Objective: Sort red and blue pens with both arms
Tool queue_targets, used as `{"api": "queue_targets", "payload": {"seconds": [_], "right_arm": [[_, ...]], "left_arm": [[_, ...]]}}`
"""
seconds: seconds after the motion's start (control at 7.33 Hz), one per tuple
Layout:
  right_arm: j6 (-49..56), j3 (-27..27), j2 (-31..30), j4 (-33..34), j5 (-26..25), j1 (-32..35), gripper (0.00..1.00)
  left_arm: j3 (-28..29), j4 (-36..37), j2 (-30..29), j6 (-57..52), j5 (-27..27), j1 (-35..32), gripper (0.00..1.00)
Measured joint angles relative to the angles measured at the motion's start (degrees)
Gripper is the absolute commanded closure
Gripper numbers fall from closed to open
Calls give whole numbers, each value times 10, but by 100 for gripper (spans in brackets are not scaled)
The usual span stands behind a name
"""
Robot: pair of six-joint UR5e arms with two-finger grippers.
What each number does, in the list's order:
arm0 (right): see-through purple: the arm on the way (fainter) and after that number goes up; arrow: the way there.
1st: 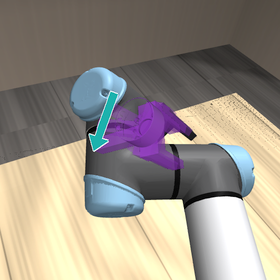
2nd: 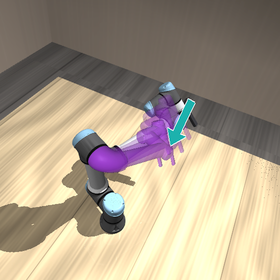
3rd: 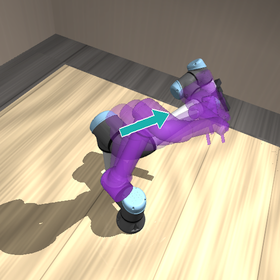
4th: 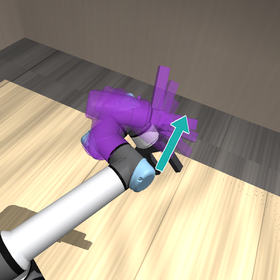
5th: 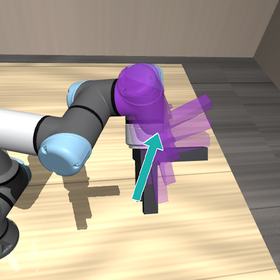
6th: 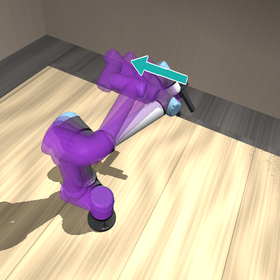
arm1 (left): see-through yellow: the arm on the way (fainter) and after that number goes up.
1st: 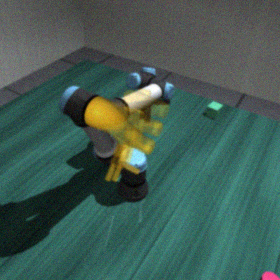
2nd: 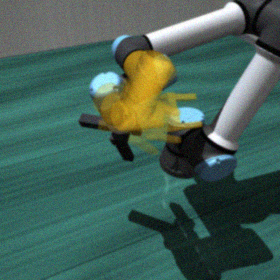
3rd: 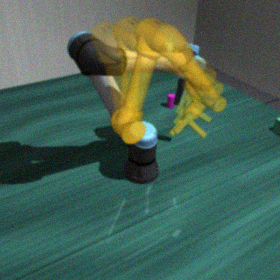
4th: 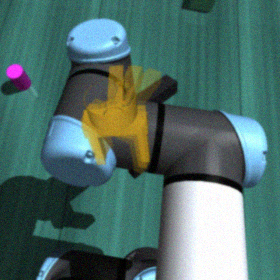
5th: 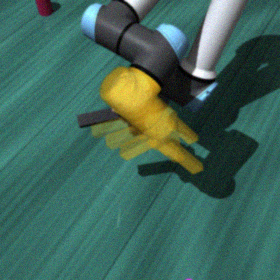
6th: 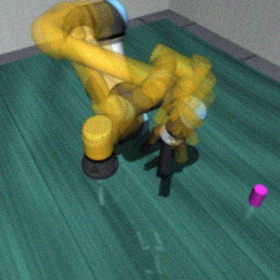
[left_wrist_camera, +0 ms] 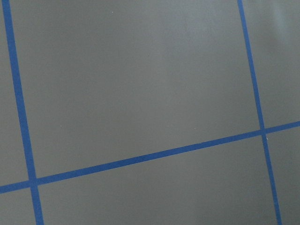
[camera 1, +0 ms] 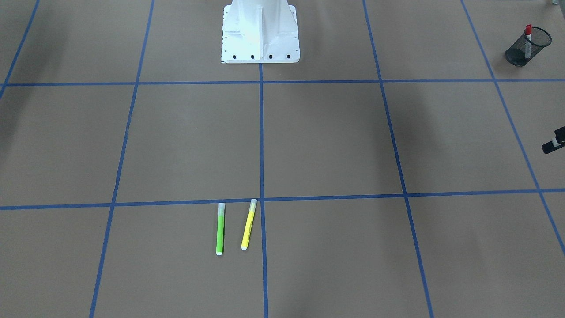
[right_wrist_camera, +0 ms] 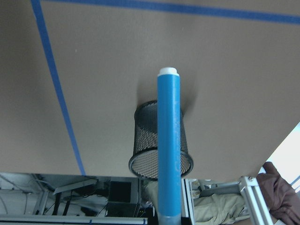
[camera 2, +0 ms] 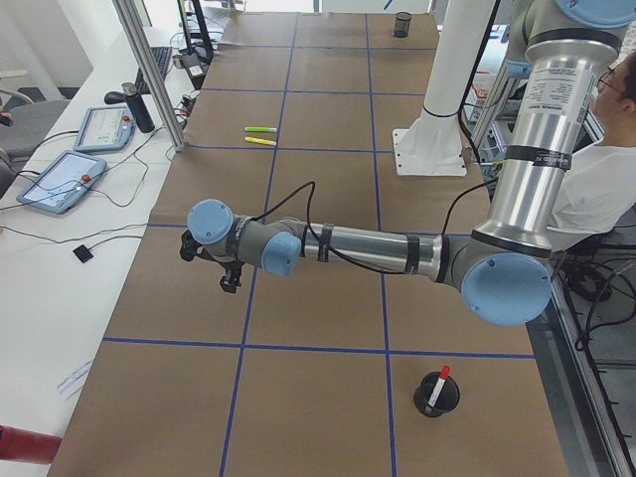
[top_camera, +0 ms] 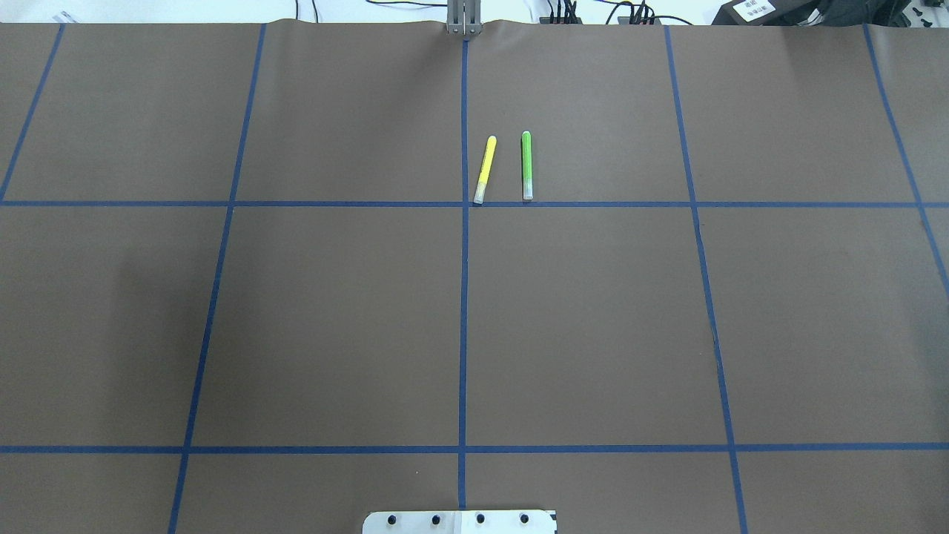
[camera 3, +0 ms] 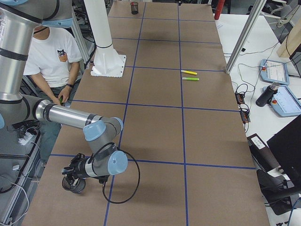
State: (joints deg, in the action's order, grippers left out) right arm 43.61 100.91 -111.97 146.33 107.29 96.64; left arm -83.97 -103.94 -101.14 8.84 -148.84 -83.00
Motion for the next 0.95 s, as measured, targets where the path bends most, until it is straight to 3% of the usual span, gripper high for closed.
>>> {"api": "queue_targets", "payload": {"seconds": [0.41,0.95], "right_arm": [[10,-45,-14,-1,-23,0,100],[13,-114,-6,-44,14,0,100]], "left_arm": [[-8,-8,1,0,13,0,0],[-31,-8,2,10,24,0,0]]}}
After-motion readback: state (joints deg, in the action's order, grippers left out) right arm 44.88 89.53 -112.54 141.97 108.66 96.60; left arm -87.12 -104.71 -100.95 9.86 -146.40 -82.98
